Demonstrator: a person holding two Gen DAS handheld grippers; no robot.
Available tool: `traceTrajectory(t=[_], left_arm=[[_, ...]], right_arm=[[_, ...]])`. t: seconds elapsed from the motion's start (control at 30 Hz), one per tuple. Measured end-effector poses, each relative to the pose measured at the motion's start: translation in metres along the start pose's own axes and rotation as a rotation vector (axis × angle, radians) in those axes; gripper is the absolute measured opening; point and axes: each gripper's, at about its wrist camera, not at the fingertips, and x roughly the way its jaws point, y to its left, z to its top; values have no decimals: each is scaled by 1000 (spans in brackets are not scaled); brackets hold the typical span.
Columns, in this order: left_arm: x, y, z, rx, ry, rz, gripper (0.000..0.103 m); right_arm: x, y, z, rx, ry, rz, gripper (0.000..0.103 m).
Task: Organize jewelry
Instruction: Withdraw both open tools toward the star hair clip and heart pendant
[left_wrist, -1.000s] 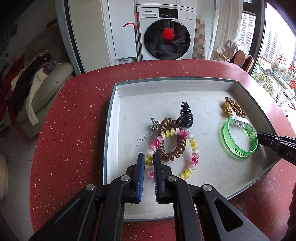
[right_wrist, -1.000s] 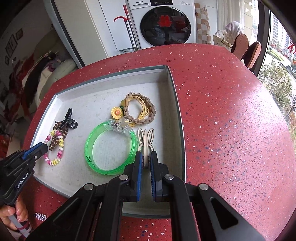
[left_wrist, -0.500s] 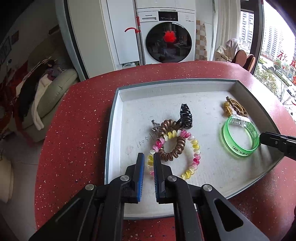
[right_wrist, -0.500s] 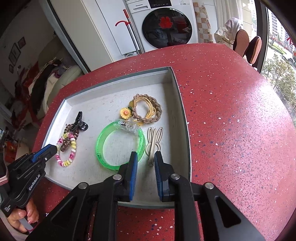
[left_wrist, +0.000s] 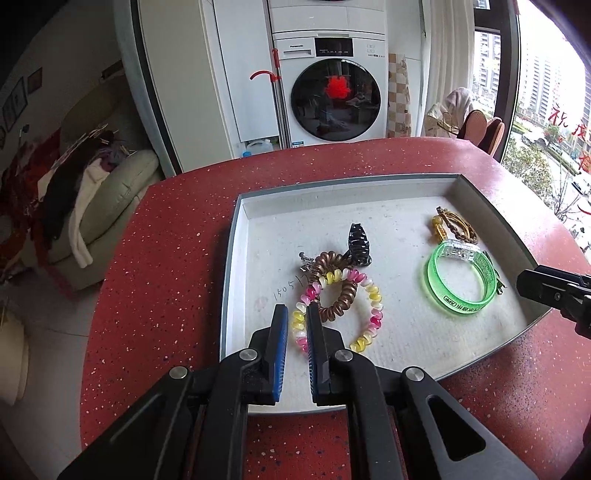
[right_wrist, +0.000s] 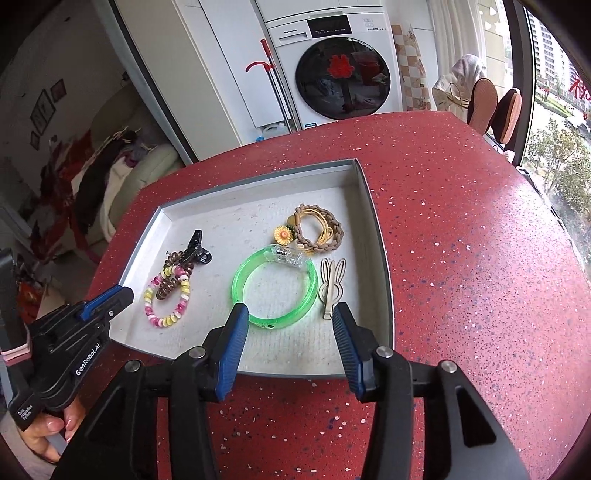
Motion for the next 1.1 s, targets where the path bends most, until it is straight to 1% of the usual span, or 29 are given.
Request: traceTrajectory(t=[0.27, 0.47, 0.6, 0.77, 0.8, 0.83, 0.87, 0.9, 0.93, 1.0, 1.03, 1.1], left_arm=[[-17, 3, -4, -14, -16, -16, 29], [-33, 7, -10, -25, -31, -30, 29], [-40, 11, -18, -43, -24, -47, 29], [-49, 20, -32, -70, -17, -56, 29], [-51, 23, -34, -75, -15, -58, 30], [-53, 25, -37, -82, -13, -57, 41], [-55, 27, -41, -90, -8, -54, 94], [-57, 30, -44, -106, -8, -40, 103], [-63, 34, -48, -125, -37, -27, 103], [-67, 38, -54, -126, -30, -36, 103], [-70, 40, -57, -130, -29, -39, 103], [-73, 42, -63, -128, -26, -34, 103]], right_arm=[[-16, 9, -10, -7, -15, 9, 52], [-22, 14, -25, -12, 0, 17, 54], [-27, 18, -35, -12, 9, 23, 54], [-34, 25, -50, -25, 21, 28, 60], [-35, 26, -53, -29, 25, 31, 61], [-36, 28, -56, -32, 28, 32, 63], [-38, 29, -59, -35, 30, 34, 65], [-39, 30, -62, -39, 33, 36, 66], [-40, 32, -65, -41, 36, 38, 69], [-42, 34, -70, -47, 42, 44, 75], [-43, 36, -73, -52, 45, 48, 80], [-46, 39, -79, -59, 42, 56, 83]])
